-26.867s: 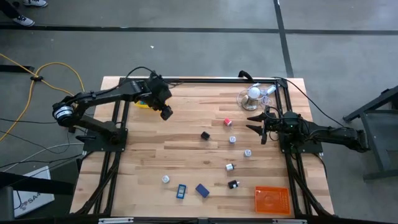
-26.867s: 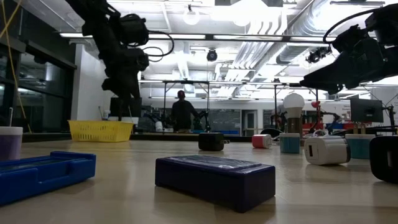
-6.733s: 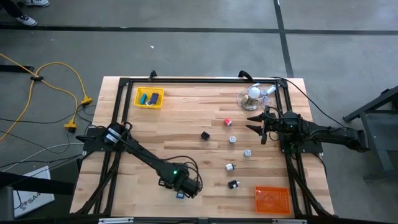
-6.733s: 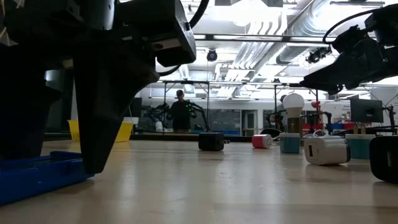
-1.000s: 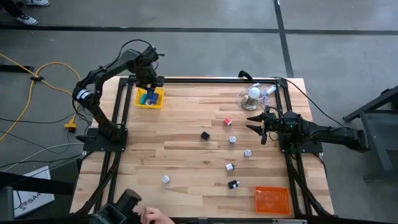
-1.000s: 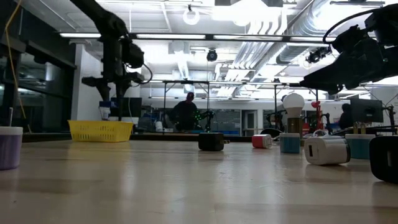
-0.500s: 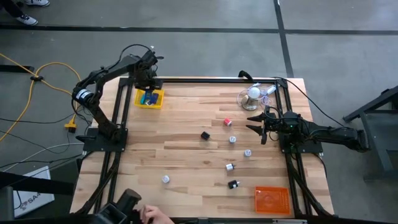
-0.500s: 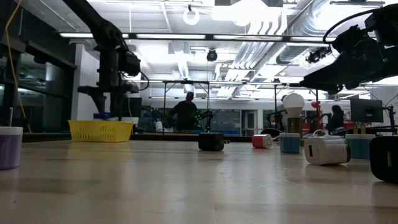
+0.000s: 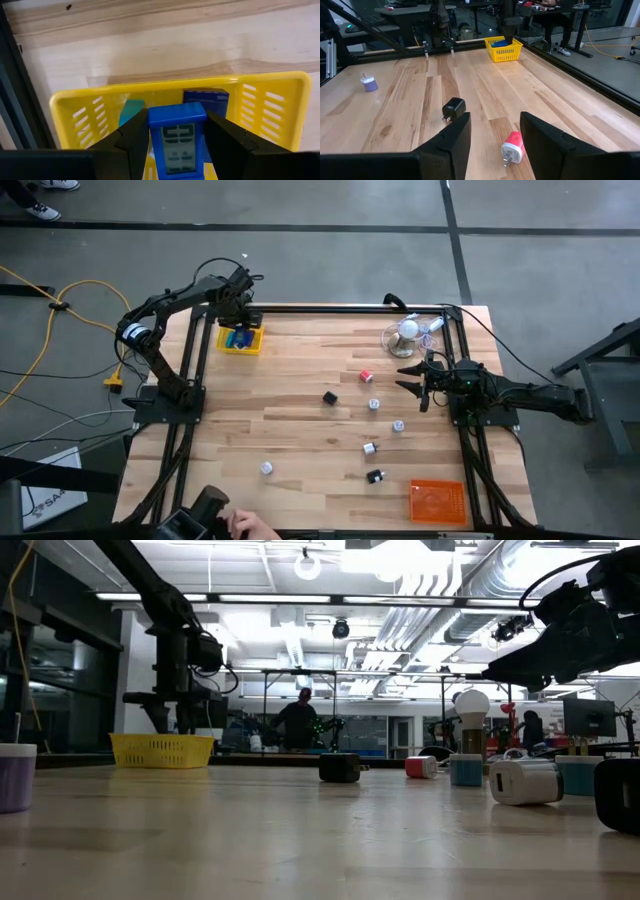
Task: Pick & Place Office items
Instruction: Put the blue digital timer into the yellow bin
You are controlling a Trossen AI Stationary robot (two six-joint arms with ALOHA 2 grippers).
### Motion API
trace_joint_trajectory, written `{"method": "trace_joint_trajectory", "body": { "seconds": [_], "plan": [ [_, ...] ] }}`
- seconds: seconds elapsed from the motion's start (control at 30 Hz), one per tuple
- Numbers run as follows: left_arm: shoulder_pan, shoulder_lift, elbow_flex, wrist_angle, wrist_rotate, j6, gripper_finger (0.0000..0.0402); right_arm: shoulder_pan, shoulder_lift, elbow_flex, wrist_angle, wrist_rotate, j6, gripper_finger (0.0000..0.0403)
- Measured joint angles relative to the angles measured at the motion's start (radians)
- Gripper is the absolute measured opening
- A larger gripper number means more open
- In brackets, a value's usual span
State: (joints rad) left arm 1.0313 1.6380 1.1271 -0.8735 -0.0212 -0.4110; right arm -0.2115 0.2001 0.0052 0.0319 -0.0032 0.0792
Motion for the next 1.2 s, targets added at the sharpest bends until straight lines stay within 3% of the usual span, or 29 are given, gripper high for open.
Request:
{"method": "trace_joint_trajectory", "body": {
  "seconds": [1.2],
  "plan": [
    [-0.04,0.025,-0.017,-0.004,-0.023,-0.015,0.0163,0.0,0.0,0.0,0.0,0.0,0.0,0.0158]
  ]
}}
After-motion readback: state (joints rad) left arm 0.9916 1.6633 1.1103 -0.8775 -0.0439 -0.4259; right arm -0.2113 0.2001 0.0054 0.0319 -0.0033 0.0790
